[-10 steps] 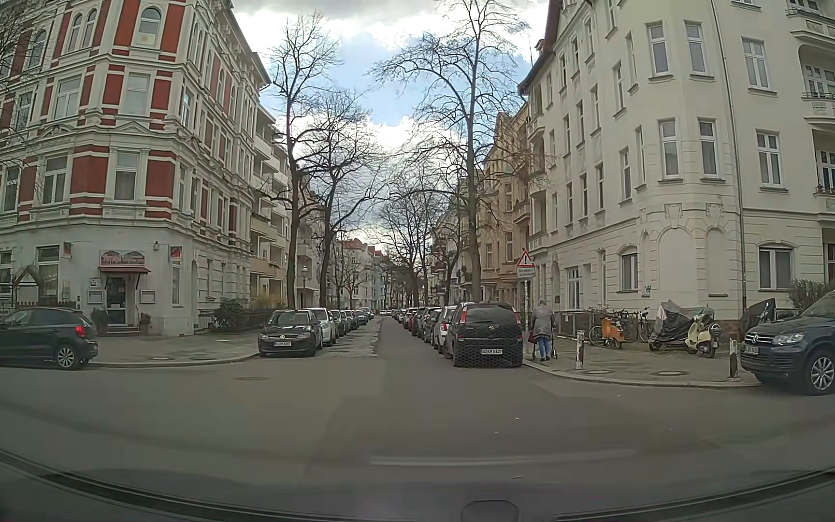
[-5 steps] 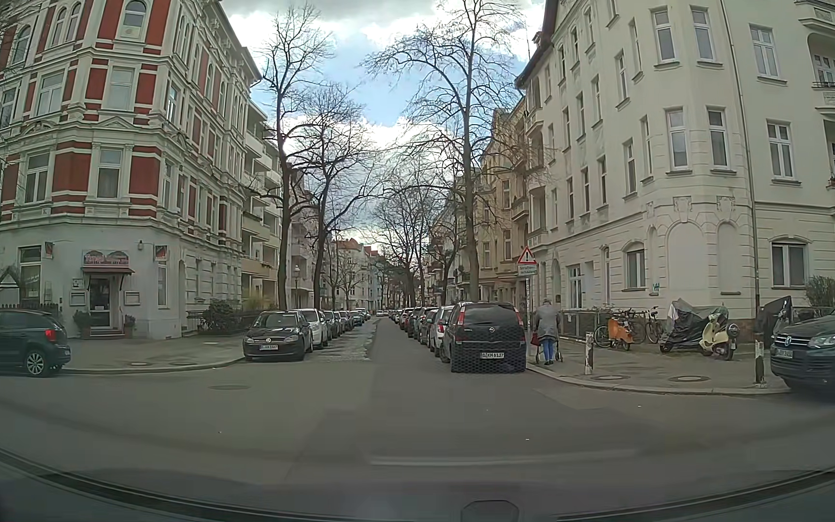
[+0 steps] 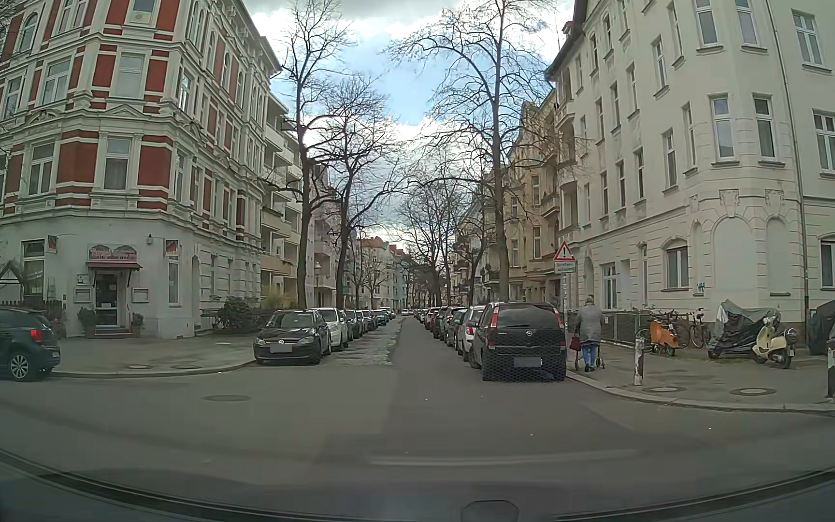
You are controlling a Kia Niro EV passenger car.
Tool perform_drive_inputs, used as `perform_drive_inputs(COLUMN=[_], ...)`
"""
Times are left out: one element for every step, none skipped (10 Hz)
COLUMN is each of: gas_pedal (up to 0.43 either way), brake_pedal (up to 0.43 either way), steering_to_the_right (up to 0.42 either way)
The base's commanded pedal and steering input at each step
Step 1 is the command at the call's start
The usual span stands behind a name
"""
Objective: Follow the waypoints while adhering to traffic rules and regulations
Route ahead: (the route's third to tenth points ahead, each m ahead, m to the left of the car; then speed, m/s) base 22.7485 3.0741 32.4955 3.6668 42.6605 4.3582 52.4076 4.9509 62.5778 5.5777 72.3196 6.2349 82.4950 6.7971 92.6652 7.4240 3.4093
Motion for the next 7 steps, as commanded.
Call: perform_drive_inputs(gas_pedal=[0.157,0.157,0.150,0.150,0.157,0.157,0.177], brake_pedal=[0.030,0.030,0.030,0.037,0.030,0.030,0.030], steering_to_the_right=[-0.131,-0.131,-0.131,-0.129,-0.119,-0.103,-0.083])
